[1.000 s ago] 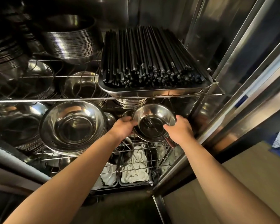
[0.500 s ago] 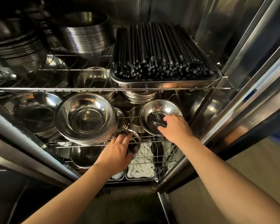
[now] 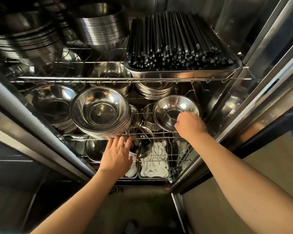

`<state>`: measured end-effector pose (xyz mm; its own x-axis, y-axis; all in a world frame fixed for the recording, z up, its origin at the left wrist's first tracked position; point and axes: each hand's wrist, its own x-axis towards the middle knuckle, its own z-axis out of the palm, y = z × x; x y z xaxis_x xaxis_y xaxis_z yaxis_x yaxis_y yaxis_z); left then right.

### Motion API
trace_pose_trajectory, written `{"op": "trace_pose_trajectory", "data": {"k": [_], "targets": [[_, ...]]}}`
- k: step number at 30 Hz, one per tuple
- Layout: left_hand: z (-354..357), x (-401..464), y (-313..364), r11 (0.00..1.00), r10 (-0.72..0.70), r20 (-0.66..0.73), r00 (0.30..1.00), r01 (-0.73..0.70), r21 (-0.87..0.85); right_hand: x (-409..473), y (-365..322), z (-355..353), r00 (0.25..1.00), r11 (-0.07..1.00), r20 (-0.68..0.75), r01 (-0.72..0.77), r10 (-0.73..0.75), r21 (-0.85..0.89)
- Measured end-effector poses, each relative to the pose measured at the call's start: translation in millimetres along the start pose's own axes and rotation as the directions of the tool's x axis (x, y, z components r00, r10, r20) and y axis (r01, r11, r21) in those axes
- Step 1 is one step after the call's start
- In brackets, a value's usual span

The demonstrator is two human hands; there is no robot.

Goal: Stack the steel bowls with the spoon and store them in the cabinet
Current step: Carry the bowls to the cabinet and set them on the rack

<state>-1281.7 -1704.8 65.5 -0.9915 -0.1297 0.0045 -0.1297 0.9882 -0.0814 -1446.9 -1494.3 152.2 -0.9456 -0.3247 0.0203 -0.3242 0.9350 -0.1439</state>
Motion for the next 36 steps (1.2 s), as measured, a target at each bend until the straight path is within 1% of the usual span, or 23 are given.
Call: {"op": "trace_pose_trajectory", "data": {"k": [3,6,8,11,12,14,17,22,27,30,34,36], "targets": [[0,-1,2,1.0,-0.01,0.008,1.0,0.01,0.012,-9,4,0,0.996,0.992,-0.062,0.073,-0.067,0.105],[3,-1,4,1.0,-0.02,0.01,1.0,0.02,0.006,-27,3,-2,0.99,0.933,-0.065,0.141,-0.127,0.331],[4,-1,5,0.999,-0.031,0.015,0.999,0.031,-0.013,-40,5,-2,0.985,0.867,-0.008,0.154,-0.17,0.475],[5,-1,7,0.998,-0.053,0.017,0.998,0.054,-0.04,-59,10,4,0.951,0.762,0.089,0.179,-0.296,0.623],[5,0,7,0.997,-0.061,0.017,0.998,0.062,-0.045,-65,10,8,0.935,0.745,0.123,0.18,-0.333,0.643],[5,0,9,0.996,-0.073,0.024,0.997,0.074,-0.05,-74,9,23,0.896,0.745,0.22,0.161,-0.385,0.647],[5,0,7,0.995,-0.072,0.03,0.997,0.074,-0.071,-82,5,52,0.839,0.74,0.351,0.088,-0.416,0.667],[3,0,3,0.992,-0.06,0.004,0.998,0.06,-0.115,-75,3,92,0.846,0.7,0.403,-0.049,-0.35,0.712],[2,3,2,0.983,-0.087,-0.028,0.996,0.081,-0.164,-60,4,127,0.828,0.718,0.471,-0.126,-0.304,0.685],[0,2,4,0.985,-0.078,-0.03,0.997,0.072,-0.155,-47,0,147,0.83,0.754,0.52,-0.205,-0.205,0.624],[1,2,6,0.983,-0.101,-0.008,0.995,0.099,-0.153,-28,-15,166,0.83,0.767,0.556,-0.333,-0.037,0.548],[2,2,6,0.98,-0.121,0.015,0.993,0.121,-0.157,-19,-23,171,0.817,0.764,0.575,-0.401,0.048,0.506]]}}
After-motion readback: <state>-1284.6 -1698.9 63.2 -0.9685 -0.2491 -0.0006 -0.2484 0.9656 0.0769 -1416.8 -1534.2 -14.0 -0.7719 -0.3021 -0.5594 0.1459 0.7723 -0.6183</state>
